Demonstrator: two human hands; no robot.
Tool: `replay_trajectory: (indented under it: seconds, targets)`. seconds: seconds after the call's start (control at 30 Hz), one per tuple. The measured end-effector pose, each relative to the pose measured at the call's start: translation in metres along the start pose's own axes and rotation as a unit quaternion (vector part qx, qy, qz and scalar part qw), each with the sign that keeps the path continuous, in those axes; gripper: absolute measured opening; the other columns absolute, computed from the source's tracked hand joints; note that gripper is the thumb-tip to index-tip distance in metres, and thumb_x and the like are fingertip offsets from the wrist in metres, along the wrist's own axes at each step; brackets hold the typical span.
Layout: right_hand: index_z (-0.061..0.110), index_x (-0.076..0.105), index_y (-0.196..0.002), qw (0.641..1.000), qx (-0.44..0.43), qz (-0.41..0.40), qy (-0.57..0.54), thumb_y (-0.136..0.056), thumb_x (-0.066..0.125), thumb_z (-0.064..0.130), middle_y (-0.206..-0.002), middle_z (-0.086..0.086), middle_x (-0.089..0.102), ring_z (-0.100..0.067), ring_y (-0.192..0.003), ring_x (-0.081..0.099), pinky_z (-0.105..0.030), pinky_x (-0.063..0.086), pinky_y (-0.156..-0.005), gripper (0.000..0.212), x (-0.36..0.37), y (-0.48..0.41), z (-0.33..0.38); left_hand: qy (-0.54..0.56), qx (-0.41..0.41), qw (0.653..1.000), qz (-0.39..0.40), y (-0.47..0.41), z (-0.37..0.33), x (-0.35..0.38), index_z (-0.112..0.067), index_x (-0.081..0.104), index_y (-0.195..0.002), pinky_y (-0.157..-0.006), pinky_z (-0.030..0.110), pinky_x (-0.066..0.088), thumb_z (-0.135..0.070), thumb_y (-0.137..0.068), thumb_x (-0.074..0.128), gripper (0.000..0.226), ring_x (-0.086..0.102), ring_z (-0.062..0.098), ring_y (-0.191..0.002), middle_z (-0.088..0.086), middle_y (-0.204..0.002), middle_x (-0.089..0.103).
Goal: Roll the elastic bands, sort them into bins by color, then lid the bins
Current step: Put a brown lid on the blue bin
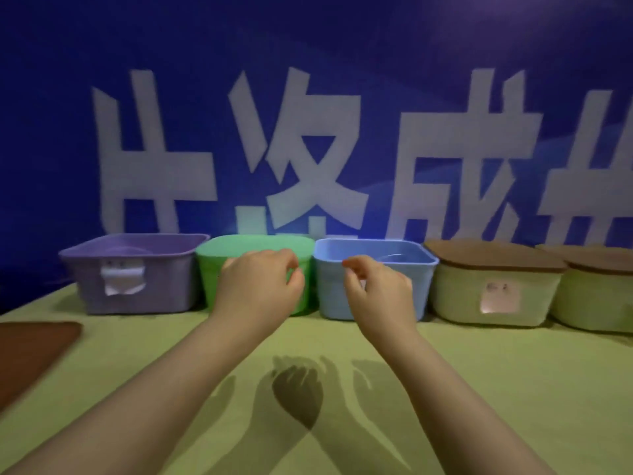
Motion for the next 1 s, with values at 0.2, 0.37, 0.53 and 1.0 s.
replay_trajectory:
  seconds: [0.2,0.37,0.53,1.0]
  targets:
    - [0.026,0.065,-0.110,0.993,-0.046,0.082,-0.073,-0.092,0.045,0.027,-0.104,0.008,0.068,-0.010,-0.096,0.059,-0.033,0.037,-0.098,0.026,0.088,0.050,0.100,-0.013,-0.095,0.994,-0.050,0.064,0.112,-0.073,-0.020,0.062,-0.084,-0.068,0.032,0.039,-0.026,-0.091,0.046,0.018,0.054,0.018,-0.075,-0.005,-0.077,0.061]
    - [0.029,0.063,-0.110,0.981,-0.100,0.144,-0.079,-0.093,0.043,0.028,-0.099,0.007,0.068,-0.013,-0.096,0.057,-0.029,0.029,-0.093,0.026,0.150,0.076,0.177,-0.123,-0.204,0.967,-0.094,0.115,0.214,-0.120,-0.019,0.062,-0.083,-0.065,0.031,0.033,-0.026,-0.087,0.048,0.016,0.055,0.021,-0.074,-0.001,-0.075,0.064]
    - [0.029,0.064,-0.108,0.968,-0.151,0.177,-0.089,-0.092,0.044,0.027,-0.100,0.006,0.070,-0.014,-0.097,0.058,-0.030,0.029,-0.093,0.026,0.196,0.099,0.244,-0.156,-0.259,0.949,-0.094,0.156,0.274,-0.147,-0.021,0.065,-0.095,-0.077,0.035,0.036,-0.026,-0.088,0.047,0.020,0.057,0.025,-0.088,0.000,-0.084,0.067]
    - [0.029,0.061,-0.109,0.895,-0.287,0.341,0.017,-0.088,0.051,0.047,-0.107,0.002,0.059,-0.022,-0.105,0.048,-0.036,0.031,-0.090,0.030,0.296,0.173,0.322,-0.148,-0.326,0.932,-0.060,0.214,0.348,-0.153,-0.023,0.062,-0.100,-0.068,0.030,0.038,-0.028,-0.091,0.043,0.022,0.058,0.020,-0.081,-0.002,-0.086,0.066]
Point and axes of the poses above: each hand's wrist, its own y-axis away from the middle knuckle, its own x-axis out of the palm, z = x × y, the point moved 7 cm from there along -y, towards the middle knuckle
